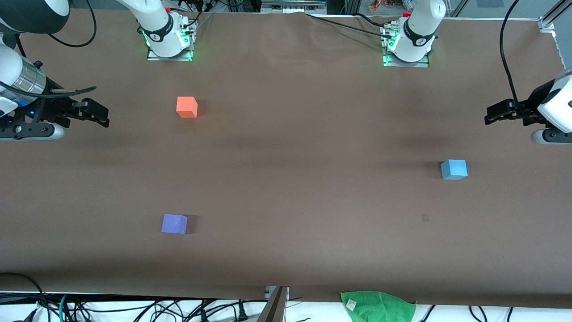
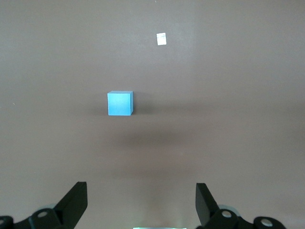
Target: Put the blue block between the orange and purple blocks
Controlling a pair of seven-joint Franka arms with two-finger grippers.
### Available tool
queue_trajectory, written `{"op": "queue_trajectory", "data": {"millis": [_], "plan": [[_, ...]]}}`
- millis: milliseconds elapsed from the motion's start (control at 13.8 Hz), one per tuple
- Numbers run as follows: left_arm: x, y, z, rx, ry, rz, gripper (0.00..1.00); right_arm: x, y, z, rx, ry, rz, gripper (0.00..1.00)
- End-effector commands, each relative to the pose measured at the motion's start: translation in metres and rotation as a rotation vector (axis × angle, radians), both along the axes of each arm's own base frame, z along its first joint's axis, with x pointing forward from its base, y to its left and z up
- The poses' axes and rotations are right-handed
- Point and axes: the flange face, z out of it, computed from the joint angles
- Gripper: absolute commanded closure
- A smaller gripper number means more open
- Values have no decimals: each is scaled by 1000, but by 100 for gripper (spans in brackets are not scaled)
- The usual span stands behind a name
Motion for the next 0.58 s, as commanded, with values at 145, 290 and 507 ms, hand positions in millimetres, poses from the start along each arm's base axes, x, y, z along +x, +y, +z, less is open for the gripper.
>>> {"op": "queue_trajectory", "data": {"millis": [145,290,507], "plan": [[5,1,2,8,1,-6,0,0,-2,4,-7,-3,-1,0],[6,1,-1,7,5,-6,0,0,-2,4,-5,-4,0,0],[6,3,-2,7,7,-3,0,0,-2,4,-7,-3,-1,0]]}}
